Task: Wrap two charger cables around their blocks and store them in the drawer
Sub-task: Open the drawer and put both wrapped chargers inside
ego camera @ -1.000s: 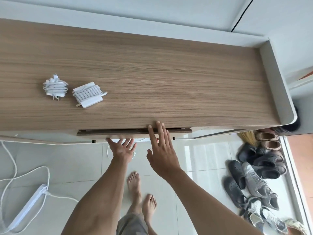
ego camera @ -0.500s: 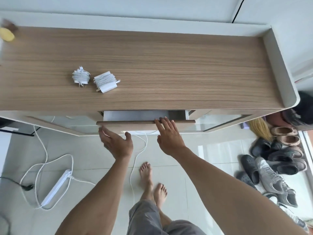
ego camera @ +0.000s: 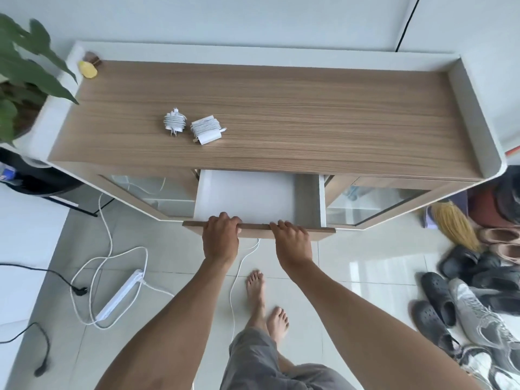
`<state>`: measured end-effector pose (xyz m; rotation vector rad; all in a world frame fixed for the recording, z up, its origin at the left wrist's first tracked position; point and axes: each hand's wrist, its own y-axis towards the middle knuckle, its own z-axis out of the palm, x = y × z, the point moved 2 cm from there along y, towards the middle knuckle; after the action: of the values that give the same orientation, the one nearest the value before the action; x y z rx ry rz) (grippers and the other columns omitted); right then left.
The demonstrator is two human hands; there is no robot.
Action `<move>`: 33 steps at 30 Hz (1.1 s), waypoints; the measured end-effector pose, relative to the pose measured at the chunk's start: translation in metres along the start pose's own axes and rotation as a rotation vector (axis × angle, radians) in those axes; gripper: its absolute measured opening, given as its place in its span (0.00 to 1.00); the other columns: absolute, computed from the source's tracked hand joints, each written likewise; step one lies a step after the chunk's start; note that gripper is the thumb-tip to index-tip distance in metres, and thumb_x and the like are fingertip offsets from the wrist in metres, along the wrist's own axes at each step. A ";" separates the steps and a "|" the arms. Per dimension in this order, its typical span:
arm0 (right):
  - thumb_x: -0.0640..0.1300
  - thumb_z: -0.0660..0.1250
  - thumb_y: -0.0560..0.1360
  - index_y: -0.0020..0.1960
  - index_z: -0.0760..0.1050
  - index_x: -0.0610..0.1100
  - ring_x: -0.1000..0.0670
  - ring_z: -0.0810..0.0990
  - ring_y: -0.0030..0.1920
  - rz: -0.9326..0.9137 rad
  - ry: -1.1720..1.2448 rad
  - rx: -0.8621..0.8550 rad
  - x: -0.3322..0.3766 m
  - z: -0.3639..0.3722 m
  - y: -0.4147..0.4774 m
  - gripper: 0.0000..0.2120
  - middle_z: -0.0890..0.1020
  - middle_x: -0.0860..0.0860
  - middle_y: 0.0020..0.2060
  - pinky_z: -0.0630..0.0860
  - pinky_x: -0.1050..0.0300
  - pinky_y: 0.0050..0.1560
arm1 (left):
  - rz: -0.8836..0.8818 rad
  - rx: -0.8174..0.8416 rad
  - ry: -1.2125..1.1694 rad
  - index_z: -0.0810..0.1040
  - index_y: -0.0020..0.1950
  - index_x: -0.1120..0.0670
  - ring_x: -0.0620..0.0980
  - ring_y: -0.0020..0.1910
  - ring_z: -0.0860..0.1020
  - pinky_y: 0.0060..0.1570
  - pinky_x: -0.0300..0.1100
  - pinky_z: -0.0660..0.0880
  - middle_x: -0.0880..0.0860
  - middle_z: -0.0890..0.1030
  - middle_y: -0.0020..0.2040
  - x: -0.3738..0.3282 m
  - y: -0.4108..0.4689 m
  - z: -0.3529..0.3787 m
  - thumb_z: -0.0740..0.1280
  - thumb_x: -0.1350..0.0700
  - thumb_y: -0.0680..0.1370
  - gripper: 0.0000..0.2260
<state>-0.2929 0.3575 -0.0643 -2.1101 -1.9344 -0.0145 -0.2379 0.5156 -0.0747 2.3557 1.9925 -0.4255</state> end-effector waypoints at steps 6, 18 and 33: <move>0.30 0.59 0.70 0.58 0.74 0.45 0.42 0.81 0.46 -0.020 -0.044 0.122 0.008 -0.006 -0.028 0.19 0.82 0.47 0.46 0.65 0.56 0.40 | 0.058 0.164 0.010 0.83 0.55 0.48 0.56 0.51 0.77 0.46 0.46 0.75 0.51 0.81 0.51 0.011 -0.023 -0.005 0.64 0.55 0.79 0.09; 0.30 0.55 0.73 0.62 0.74 0.50 0.41 0.78 0.53 0.042 -0.047 0.205 0.007 -0.008 -0.046 0.24 0.80 0.46 0.50 0.70 0.54 0.48 | 0.025 0.191 -0.016 0.83 0.55 0.49 0.55 0.53 0.77 0.47 0.45 0.73 0.52 0.81 0.52 0.012 -0.047 -0.007 0.66 0.56 0.78 0.08; 0.48 0.54 0.80 0.56 0.78 0.46 0.40 0.79 0.52 -0.037 0.108 0.105 0.048 -0.109 0.032 0.16 0.80 0.44 0.52 0.71 0.53 0.45 | -0.005 0.107 -0.088 0.79 0.52 0.52 0.57 0.52 0.80 0.46 0.44 0.71 0.54 0.83 0.52 -0.005 0.001 -0.102 0.62 0.48 0.80 0.10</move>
<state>-0.2371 0.3792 0.0432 -1.9649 -1.8695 -0.0329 -0.2181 0.5303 0.0247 2.3465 1.9852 -0.6395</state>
